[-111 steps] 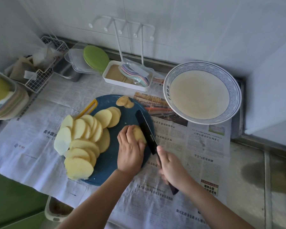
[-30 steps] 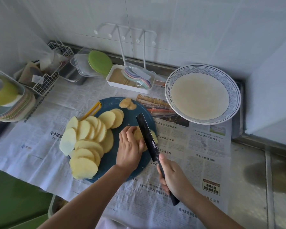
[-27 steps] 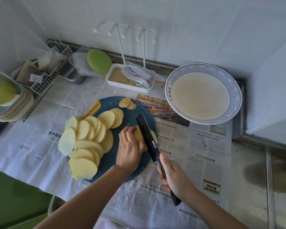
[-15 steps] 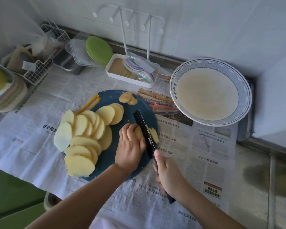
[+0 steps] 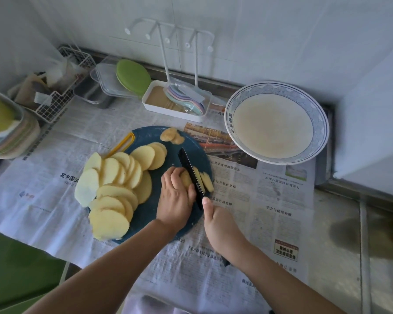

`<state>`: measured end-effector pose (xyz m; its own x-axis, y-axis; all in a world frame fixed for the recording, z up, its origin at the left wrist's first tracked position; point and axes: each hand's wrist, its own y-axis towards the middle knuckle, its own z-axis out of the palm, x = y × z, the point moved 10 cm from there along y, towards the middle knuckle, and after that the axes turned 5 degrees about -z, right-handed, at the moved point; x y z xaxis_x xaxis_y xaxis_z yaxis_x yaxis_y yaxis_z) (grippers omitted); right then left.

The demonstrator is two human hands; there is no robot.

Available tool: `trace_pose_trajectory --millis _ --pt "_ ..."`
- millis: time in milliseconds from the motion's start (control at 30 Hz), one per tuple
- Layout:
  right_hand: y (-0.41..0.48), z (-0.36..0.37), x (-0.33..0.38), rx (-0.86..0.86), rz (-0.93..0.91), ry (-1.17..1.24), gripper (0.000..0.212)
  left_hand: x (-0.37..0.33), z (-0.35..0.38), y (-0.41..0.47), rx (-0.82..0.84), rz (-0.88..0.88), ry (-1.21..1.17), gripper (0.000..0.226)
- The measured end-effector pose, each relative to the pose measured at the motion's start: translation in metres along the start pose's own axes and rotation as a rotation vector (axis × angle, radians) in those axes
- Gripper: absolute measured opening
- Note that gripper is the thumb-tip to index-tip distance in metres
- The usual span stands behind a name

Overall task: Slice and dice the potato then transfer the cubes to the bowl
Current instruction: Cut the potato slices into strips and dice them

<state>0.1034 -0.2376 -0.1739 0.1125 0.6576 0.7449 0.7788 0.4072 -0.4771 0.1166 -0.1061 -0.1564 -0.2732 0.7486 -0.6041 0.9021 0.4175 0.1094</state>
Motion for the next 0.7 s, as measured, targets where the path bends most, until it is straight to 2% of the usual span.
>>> trace_pose_trajectory --millis 500,700 --pt "0.01 0.004 0.0 -0.038 0.055 -0.079 0.065 -0.001 0.0 -0.001 -0.003 -0.006 -0.017 0.052" --pt "0.021 0.001 0.011 -0.068 0.031 -0.028 0.061 0.002 0.001 0.0 0.003 -0.014 -0.025 0.05"
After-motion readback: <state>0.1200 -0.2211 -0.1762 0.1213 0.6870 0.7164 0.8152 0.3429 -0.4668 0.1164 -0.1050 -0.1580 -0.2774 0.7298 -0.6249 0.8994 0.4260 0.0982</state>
